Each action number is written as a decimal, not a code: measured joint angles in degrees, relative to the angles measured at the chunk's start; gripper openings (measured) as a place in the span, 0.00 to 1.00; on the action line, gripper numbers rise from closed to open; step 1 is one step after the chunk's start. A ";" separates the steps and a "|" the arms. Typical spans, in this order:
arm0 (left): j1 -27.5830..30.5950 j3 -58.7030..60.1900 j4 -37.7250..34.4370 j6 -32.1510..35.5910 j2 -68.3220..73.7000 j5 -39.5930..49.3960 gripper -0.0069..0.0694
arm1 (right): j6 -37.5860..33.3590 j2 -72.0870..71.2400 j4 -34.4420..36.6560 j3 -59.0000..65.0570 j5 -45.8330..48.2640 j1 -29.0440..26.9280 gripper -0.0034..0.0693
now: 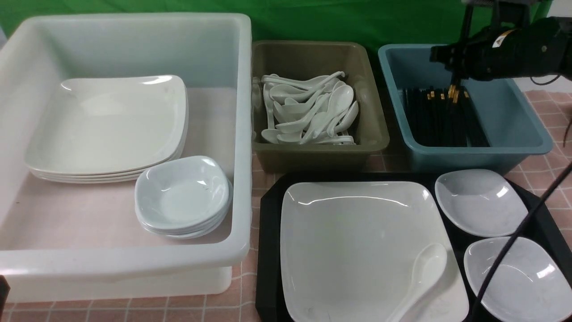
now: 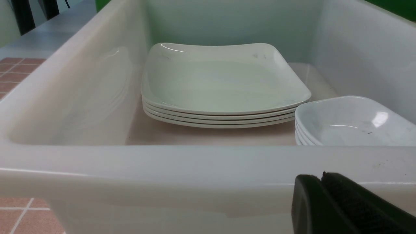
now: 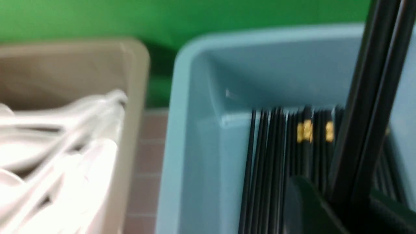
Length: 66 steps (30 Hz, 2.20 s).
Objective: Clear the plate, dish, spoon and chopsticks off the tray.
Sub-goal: Use the right arm to put the chopsticks into the small storage box on the right, then use the right arm to grab a soup spoon from the plate
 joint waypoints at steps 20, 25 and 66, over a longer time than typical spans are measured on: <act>0.00 0.00 0.00 0.06 0.00 0.00 0.12 | -9.74 -14.13 0.00 -8.91 52.71 0.00 0.19; 0.00 0.00 0.00 0.06 0.00 0.00 0.12 | -9.14 -22.00 -0.28 -5.89 54.79 0.00 0.09; 0.00 0.00 0.00 -0.01 0.00 0.00 0.12 | -3.75 -23.72 -3.72 38.45 24.89 16.49 0.69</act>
